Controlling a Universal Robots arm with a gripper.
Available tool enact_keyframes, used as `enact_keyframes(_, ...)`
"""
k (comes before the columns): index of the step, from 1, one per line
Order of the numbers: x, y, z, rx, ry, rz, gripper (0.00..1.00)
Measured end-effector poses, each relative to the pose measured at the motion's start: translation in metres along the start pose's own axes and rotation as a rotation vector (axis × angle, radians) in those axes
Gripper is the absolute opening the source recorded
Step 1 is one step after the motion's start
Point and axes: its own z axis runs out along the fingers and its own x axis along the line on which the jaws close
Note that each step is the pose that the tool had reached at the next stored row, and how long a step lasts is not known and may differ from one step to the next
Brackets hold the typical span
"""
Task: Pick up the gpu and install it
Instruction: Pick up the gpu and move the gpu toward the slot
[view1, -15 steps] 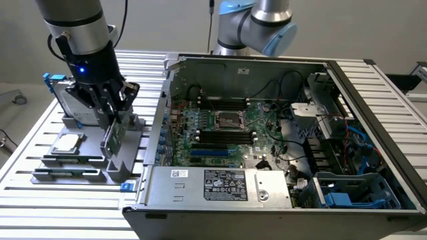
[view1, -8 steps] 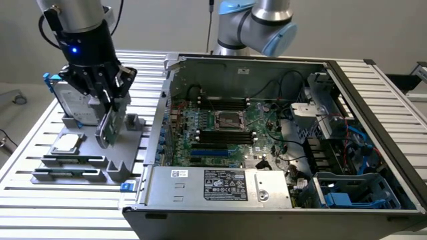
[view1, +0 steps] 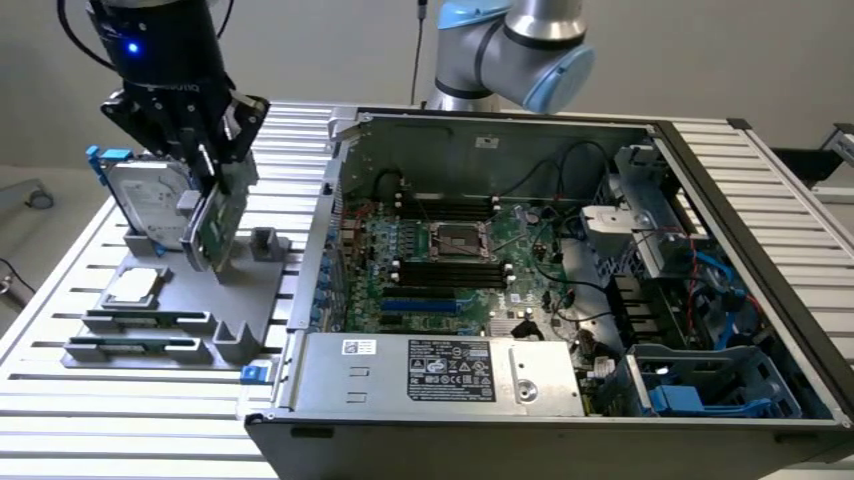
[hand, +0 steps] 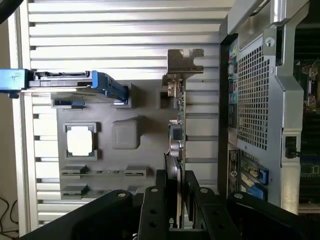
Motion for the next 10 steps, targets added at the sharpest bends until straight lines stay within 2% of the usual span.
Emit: enact_keyframes(10, -0.044, 0.0021, -0.0463, 0.0001, 0.0051, 0.000, 0.26)
